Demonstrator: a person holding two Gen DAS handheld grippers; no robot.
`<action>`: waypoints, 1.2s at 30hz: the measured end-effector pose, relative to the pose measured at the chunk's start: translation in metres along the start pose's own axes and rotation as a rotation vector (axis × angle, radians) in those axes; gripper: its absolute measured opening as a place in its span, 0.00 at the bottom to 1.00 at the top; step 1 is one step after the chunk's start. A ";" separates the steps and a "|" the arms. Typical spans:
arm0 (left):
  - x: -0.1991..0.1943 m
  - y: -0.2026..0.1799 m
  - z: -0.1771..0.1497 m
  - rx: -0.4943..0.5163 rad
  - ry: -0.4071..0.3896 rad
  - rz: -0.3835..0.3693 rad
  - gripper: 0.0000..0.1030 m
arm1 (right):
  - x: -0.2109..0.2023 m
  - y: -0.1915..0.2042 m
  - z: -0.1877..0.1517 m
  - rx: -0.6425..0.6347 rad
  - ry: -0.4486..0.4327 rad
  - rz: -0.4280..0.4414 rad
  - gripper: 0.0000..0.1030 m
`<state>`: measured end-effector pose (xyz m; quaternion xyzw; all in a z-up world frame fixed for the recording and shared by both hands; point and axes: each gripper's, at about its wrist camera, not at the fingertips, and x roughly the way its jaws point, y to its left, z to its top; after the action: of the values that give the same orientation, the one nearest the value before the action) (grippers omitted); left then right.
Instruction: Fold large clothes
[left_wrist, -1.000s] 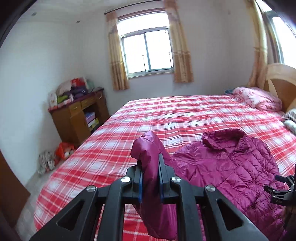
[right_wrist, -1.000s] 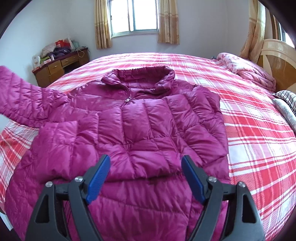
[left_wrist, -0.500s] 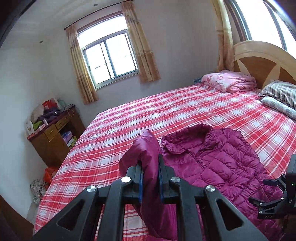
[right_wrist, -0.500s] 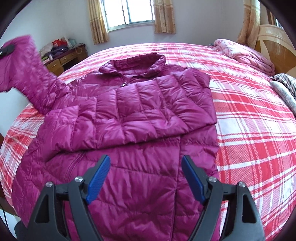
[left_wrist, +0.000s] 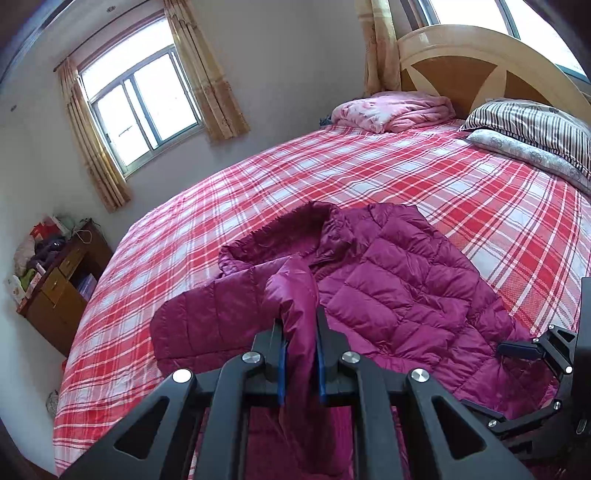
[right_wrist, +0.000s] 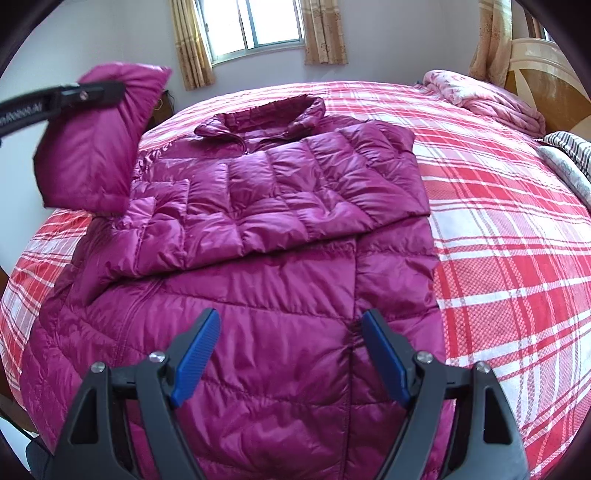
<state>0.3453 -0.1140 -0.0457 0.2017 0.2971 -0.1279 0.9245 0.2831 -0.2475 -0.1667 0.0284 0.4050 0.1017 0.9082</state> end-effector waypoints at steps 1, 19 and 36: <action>0.005 -0.003 -0.001 -0.002 0.000 -0.006 0.12 | 0.001 0.000 0.000 -0.001 0.000 -0.003 0.80; -0.008 -0.001 -0.006 -0.069 -0.168 -0.028 0.87 | 0.009 0.016 -0.012 -0.100 -0.027 -0.069 0.96; 0.073 0.167 -0.136 -0.499 0.172 0.198 0.87 | 0.015 -0.003 0.068 0.151 0.008 0.249 0.58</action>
<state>0.3947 0.0862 -0.1406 0.0058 0.3755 0.0579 0.9250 0.3441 -0.2447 -0.1323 0.1463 0.4085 0.1827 0.8822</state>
